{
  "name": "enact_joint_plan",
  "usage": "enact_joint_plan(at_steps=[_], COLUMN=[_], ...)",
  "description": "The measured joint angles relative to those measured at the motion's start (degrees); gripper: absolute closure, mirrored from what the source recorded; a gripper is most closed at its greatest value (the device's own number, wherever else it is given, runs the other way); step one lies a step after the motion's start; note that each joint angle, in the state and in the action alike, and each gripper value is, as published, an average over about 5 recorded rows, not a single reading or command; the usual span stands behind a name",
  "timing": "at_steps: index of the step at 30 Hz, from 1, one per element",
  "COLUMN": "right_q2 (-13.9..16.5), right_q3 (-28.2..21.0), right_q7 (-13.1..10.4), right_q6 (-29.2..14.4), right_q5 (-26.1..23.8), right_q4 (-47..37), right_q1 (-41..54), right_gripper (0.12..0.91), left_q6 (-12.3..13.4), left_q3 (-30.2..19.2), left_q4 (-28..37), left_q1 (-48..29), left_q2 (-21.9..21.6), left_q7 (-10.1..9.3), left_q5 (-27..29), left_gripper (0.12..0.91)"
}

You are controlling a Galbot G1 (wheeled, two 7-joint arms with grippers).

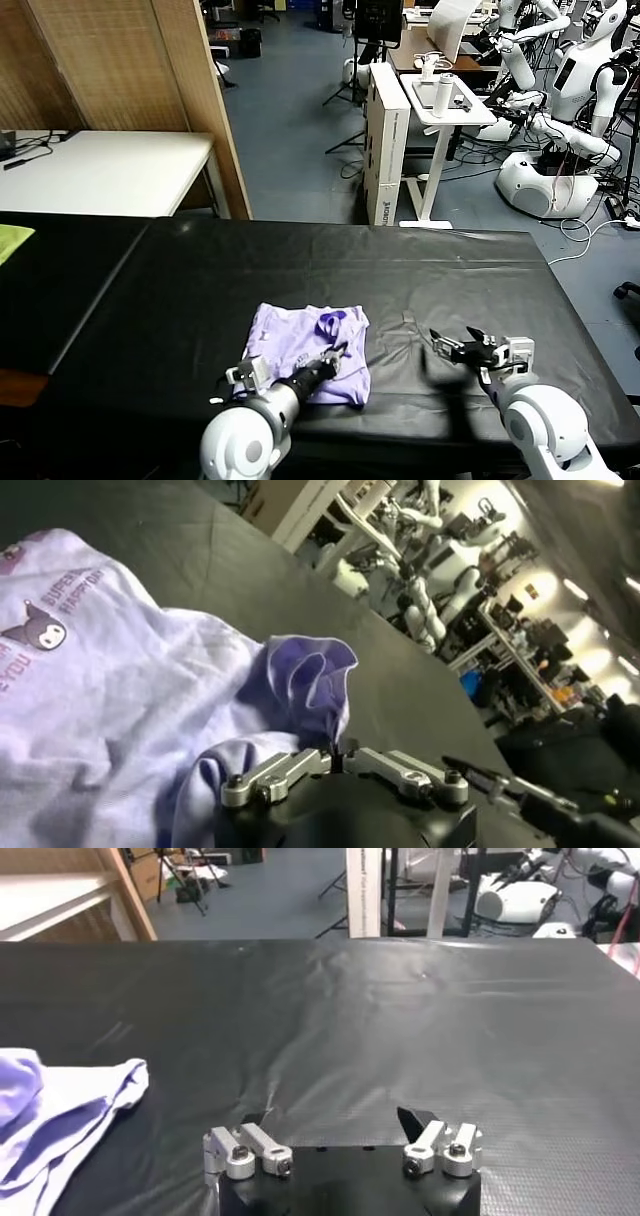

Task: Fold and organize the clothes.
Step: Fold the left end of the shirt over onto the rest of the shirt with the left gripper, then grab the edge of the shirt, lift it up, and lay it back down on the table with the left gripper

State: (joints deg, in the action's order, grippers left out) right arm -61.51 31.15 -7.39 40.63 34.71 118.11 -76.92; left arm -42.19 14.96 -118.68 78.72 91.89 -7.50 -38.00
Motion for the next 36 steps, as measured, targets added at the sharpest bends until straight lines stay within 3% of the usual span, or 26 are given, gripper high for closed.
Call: enact_joint_plan(at_steps=[8, 11, 18, 27, 36], right_q2=[3.12, 4.56, 7.8, 13.13, 16.49], right_q3=[-3.29, -5.67, -14.11, -24.34, -29.14], right_q7=[3.97, 5.86, 7.71, 14.47, 18.77], right_q6=[-0.39, -0.61, -1.08, -10.27, -20.96], right_q5=[0.11, 0.47, -0.71, -16.09, -28.65], right_q4=[1.83, 3.09, 6.8, 9.93, 8.5], right_q1=[0.59, 1.17, 2.65, 3.05, 3.56], right_gripper=[0.118, 0.118, 0.118, 0.118, 0.118], left_q6=[-0.01, 0.0, -0.01, -0.01, 0.85], left_q3=[0.41, 2.07, 8.88, 11.78, 11.91], left_q4=[-5.12, -8.06, -10.27, -9.82, -9.1], left_q1=[1.16, 1.17, 0.83, 2.26, 2.35], left_q2=[0.27, -0.69, -6.08, -7.99, -7.94], left_q7=[2.04, 2.39, 1.93, 1.98, 1.98], left_q5=[3.6, 3.26, 2.43, 4.8, 5.4], left_gripper=[0.199, 0.134, 0.123, 0.123, 0.123])
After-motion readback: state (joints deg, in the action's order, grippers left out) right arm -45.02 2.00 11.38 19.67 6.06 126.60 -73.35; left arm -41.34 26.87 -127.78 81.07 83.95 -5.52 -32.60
